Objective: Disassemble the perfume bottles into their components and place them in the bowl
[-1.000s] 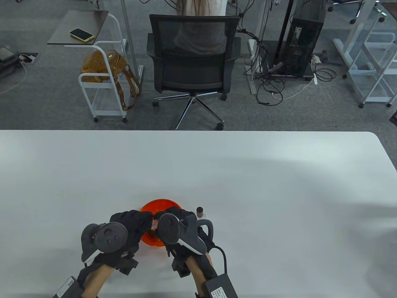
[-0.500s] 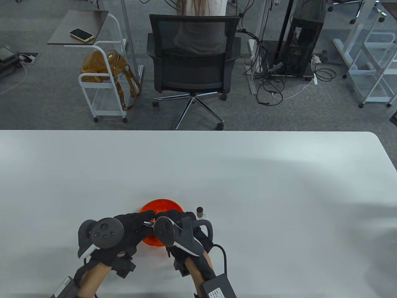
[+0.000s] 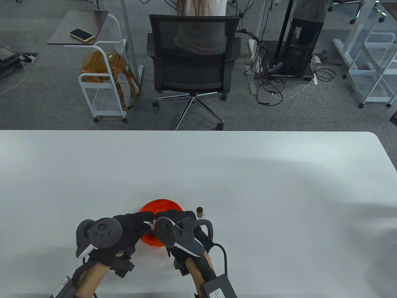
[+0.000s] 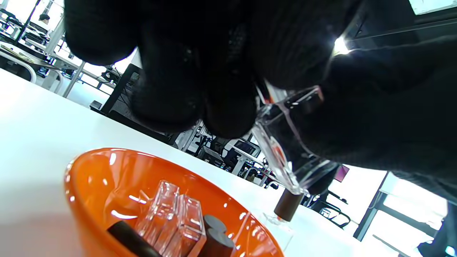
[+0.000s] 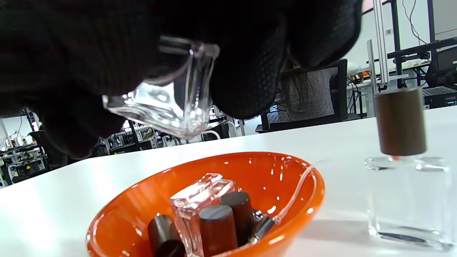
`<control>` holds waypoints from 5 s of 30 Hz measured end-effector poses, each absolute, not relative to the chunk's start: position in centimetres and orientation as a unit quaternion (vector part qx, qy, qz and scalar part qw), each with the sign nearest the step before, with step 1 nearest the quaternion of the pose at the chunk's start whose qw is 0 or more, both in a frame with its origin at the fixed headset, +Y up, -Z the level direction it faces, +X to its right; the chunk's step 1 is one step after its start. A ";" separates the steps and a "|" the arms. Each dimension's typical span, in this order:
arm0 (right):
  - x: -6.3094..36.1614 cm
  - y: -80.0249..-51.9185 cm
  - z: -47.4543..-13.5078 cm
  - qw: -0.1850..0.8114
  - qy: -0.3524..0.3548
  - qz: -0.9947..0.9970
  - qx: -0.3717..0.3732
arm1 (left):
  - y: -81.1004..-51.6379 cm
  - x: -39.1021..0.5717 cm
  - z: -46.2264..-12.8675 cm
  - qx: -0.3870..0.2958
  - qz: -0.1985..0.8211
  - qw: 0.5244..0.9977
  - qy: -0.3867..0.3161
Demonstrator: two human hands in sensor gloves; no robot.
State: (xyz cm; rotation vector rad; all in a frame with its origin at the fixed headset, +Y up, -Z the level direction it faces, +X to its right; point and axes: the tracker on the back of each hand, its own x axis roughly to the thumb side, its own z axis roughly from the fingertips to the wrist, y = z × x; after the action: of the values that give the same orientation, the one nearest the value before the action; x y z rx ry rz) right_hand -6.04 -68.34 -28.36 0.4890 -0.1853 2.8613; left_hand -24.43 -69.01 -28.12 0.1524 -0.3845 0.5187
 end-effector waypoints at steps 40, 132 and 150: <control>-6.1 -68.2 -28.3 0.102 -0.064 0.977 0.174 | -68.9 -24.6 -28.5 0.027 0.277 0.937 -0.212; -6.1 -68.3 -28.4 0.114 -0.056 0.976 0.176 | -69.3 -24.5 -28.5 0.001 0.279 0.937 -0.210; -6.1 -68.6 -28.5 0.102 -0.054 0.978 0.176 | -70.0 -24.5 -28.9 -0.012 0.277 0.939 -0.202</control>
State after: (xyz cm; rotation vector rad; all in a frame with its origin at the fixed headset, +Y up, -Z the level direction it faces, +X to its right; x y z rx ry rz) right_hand -6.07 -68.63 -28.47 0.5189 -0.1601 2.8875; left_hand -24.46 -69.97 -28.89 -0.0250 -0.4127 0.5662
